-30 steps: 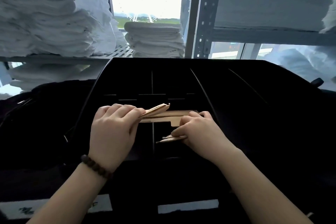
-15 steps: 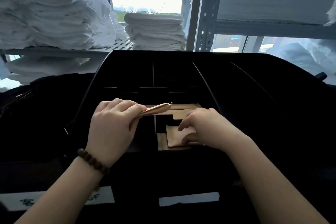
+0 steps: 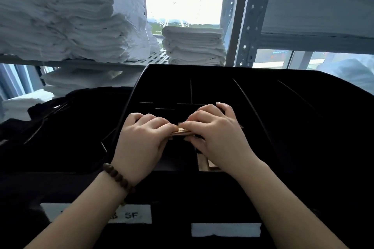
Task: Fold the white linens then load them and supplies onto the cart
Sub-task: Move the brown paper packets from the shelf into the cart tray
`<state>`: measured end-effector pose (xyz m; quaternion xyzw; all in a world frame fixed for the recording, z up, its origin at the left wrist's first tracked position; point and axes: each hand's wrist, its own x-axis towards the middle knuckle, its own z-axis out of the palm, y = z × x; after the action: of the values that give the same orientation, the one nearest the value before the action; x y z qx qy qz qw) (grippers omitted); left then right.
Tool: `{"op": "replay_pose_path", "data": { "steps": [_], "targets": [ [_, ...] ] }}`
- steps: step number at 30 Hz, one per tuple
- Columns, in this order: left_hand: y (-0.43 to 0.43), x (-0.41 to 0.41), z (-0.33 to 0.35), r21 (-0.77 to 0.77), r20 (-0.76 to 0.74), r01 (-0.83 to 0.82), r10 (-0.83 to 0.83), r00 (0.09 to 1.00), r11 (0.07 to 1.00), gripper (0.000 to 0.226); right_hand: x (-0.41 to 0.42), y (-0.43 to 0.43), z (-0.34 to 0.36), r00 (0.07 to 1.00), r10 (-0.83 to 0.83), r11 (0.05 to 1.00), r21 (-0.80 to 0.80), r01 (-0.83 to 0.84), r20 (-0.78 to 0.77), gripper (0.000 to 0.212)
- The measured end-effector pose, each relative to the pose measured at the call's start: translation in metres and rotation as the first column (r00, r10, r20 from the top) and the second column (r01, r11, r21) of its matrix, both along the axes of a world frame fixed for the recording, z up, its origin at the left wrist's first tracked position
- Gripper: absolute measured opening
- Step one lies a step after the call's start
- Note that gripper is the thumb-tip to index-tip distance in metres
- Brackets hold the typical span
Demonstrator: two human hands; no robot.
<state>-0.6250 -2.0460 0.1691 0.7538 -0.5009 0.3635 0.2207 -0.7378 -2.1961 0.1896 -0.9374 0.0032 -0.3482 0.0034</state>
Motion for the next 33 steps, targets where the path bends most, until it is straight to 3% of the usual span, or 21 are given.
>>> {"op": "replay_pose_path", "data": {
  "steps": [4, 8, 14, 19, 25, 33],
  "targets": [
    [0.013, 0.007, 0.000, 0.018, -0.047, -0.030, 0.031, 0.998, 0.999, 0.023, 0.015, 0.013, -0.009, 0.992, -0.002, 1.000, -0.031, 0.006, 0.123, 0.010],
    [0.030, 0.012, -0.002, 0.046, -0.113, -0.064, 0.069, 0.991, 0.997, 0.026, 0.028, 0.021, -0.018, 0.991, 0.001, 1.000, -0.028, 0.003, 0.134, 0.006],
    [0.038, 0.020, -0.008, 0.176, -0.126, -0.108, 0.131, 0.983, 0.979, 0.027, 0.041, 0.031, -0.025, 0.998, -0.030, 0.997, -0.078, 0.026, -0.059, 0.006],
    [0.031, 0.025, -0.008, 0.229, -0.127, -0.135, 0.167, 0.978, 0.964, 0.013, 0.041, 0.029, -0.024, 0.979, -0.061, 0.995, -0.094, 0.043, -0.193, 0.006],
    [0.017, 0.034, -0.011, 0.428, -0.116, -0.157, 0.227, 0.967, 0.890, 0.021, 0.044, 0.024, -0.021, 0.920, -0.203, 0.970, -0.198, 0.141, -0.337, 0.016],
    [0.014, 0.038, -0.010, 0.525, -0.144, -0.118, 0.225, 0.964, 0.843, 0.020, 0.047, 0.012, -0.016, 0.853, -0.113, 0.992, -0.106, 0.068, -0.510, 0.024]
  ]
}}
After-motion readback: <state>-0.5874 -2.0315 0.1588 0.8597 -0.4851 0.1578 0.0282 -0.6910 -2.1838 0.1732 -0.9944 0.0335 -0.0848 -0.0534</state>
